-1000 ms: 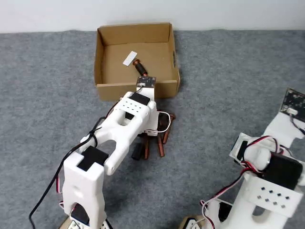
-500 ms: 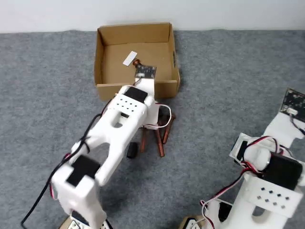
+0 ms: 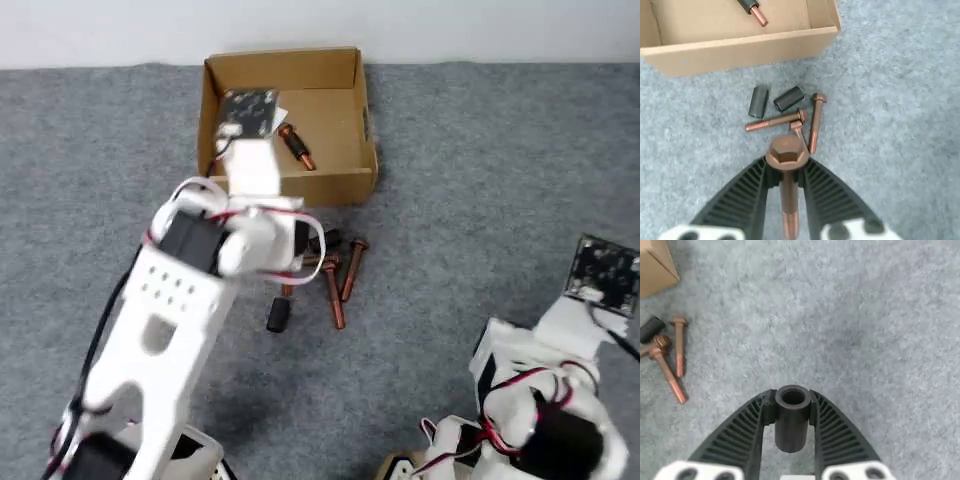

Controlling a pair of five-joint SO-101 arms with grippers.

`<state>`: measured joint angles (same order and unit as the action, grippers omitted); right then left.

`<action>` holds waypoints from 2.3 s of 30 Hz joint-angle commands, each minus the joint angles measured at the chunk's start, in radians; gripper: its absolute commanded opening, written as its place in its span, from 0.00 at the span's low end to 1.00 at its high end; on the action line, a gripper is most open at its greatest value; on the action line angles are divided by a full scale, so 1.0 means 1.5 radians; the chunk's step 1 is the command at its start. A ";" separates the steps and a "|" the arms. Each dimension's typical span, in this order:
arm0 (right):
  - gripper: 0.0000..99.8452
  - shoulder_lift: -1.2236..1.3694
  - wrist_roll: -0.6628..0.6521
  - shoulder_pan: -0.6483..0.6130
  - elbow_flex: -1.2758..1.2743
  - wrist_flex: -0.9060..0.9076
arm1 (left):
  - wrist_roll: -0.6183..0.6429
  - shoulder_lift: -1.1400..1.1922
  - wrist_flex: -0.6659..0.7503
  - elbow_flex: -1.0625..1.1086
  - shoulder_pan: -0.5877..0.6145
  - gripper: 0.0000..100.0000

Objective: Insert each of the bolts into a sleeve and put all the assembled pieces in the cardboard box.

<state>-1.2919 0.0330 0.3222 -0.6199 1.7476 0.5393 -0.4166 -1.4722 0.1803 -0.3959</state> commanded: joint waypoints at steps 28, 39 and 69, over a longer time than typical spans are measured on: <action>0.01 -0.286 0.184 -0.629 -0.332 -0.301 | 0.035 -0.610 0.224 0.283 -0.004 0.00; 0.01 -0.282 0.114 -0.765 -0.375 -0.366 | 0.038 -0.616 0.233 0.299 -0.104 0.00; 0.01 -0.288 -0.089 -0.763 -0.355 -0.467 | 0.036 -0.619 0.324 0.470 -0.117 0.00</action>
<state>-1.7123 -0.0913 -0.8147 -1.1922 1.0787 0.5900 -1.3341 -1.0088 0.8953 -0.5616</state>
